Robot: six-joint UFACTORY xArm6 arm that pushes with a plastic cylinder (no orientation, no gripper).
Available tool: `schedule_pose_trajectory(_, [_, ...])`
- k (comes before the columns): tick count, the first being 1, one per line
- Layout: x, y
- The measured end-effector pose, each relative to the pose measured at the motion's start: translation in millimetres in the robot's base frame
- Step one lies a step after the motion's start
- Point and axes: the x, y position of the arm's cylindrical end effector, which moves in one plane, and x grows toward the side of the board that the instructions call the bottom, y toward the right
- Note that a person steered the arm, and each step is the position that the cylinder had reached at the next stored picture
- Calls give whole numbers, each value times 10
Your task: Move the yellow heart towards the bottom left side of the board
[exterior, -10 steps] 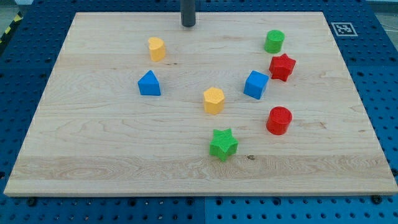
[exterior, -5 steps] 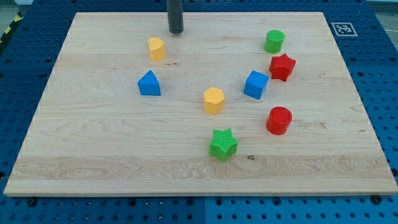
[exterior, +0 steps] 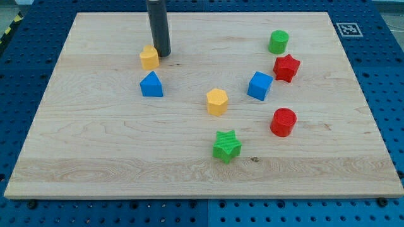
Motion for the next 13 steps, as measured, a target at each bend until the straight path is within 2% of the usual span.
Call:
schedule_pose_trajectory(5, [10,-128])
schedule_pose_trajectory(7, [138,-172])
schedule_pose_trajectory(10, [140,-450])
schedule_pose_trajectory(13, [493,-683])
